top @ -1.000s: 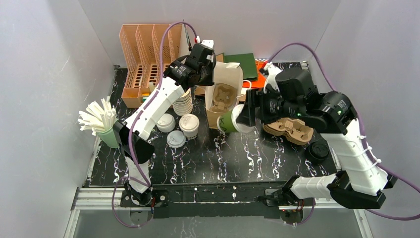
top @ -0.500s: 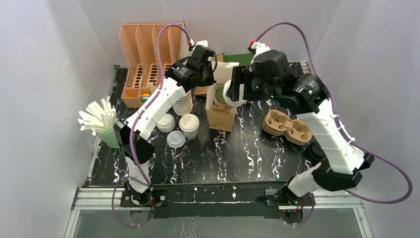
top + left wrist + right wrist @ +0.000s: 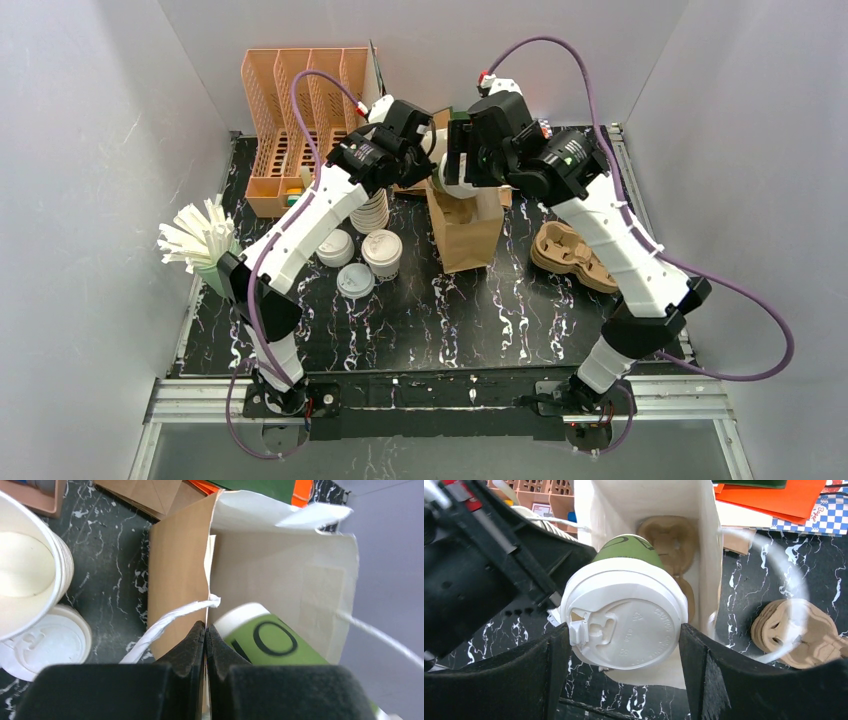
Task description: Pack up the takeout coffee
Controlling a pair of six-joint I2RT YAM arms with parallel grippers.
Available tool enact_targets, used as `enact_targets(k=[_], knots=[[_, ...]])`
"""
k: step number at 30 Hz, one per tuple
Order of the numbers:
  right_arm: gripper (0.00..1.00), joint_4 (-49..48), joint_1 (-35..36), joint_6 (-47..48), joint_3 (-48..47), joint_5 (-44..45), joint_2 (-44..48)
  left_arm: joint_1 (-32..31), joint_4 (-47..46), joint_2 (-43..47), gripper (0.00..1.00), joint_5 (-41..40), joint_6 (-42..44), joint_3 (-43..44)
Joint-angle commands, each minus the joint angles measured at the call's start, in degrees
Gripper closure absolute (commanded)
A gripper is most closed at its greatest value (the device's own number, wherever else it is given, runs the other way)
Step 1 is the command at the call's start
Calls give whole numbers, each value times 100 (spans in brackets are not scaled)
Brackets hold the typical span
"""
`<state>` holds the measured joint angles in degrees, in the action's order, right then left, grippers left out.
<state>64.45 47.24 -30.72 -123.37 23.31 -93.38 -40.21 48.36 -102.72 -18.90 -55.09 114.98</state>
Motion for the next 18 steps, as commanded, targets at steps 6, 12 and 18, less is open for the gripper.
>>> enact_targets(k=[6,12,18], knots=[[52,242,-20,-108,378,343,-41,-124,-76,679,100,-66,-723,-612],[55,-559,-34,105,1509,169,268,-222,-1498,1413,100,184,-215,-2020],[60,-1002,-69,46,2227,-3,321,-219,-2606,2168,100,597,378,-3249]])
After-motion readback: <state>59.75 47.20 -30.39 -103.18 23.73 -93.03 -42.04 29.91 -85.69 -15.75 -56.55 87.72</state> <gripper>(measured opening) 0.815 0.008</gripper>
